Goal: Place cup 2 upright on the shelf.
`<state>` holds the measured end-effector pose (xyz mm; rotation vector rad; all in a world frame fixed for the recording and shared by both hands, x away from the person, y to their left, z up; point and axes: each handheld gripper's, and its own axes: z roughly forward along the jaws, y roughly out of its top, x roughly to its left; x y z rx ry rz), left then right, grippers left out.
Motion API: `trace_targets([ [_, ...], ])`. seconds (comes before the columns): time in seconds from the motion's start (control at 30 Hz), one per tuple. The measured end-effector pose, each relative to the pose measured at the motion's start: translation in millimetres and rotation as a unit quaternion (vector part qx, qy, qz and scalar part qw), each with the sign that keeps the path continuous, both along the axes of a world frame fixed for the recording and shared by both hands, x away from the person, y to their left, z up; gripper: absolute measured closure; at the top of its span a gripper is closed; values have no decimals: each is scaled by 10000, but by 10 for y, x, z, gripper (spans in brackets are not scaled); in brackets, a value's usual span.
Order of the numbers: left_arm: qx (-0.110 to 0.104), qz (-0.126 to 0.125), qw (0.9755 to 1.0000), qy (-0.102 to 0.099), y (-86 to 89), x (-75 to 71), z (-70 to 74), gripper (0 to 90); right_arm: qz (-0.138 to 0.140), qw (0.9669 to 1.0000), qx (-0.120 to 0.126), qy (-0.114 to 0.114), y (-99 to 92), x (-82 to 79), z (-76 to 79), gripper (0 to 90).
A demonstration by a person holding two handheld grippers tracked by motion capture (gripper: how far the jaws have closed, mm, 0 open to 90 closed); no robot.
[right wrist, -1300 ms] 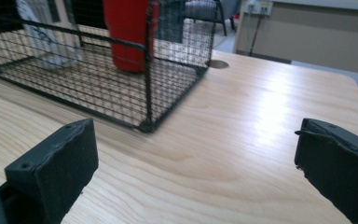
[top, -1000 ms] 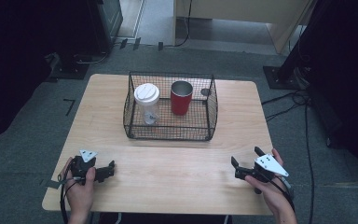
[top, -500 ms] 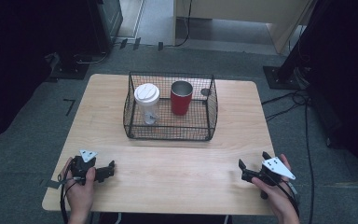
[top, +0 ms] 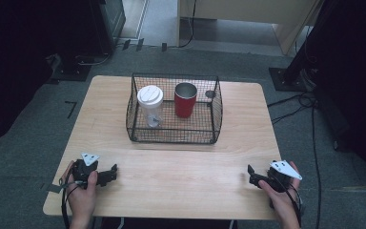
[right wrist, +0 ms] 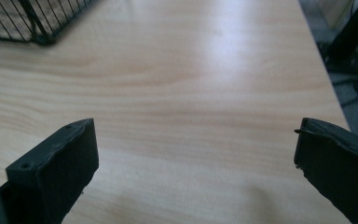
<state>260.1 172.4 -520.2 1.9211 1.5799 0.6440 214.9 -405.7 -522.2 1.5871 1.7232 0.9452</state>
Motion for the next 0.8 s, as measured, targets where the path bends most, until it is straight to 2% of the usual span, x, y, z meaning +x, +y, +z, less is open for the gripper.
trace_targets([
  [0.07, 0, 0, 10000, -1, 0, 0, 0, 2, -30, 9996, -44, 278, 1, 24, -14, 0],
  [0.2, 0, 0, 10000, 0, 0, 0, 0, 2, -208, 9974, -190, 664, 11, 67, -39, 0],
  [0.27, 1, -1, 10000, 0, 0, 0, 0, 2, -211, 9962, -267, 807, 21, 78, -48, 0],
  [0.33, 7, -4, 10000, -2, 1, 0, 0, 2, -175, 9962, -242, 823, 18, 80, -49, 0],
  [0.4, 5, -5, 10000, -3, 1, 0, 0, 2, -188, 9958, -99, 887, -6, 89, -53, 0],
  [0.8, 4, -5, 10000, 2, 0, 0, 0, 2, -181, 9958, -115, 887, -4, 90, -54, 0],
])
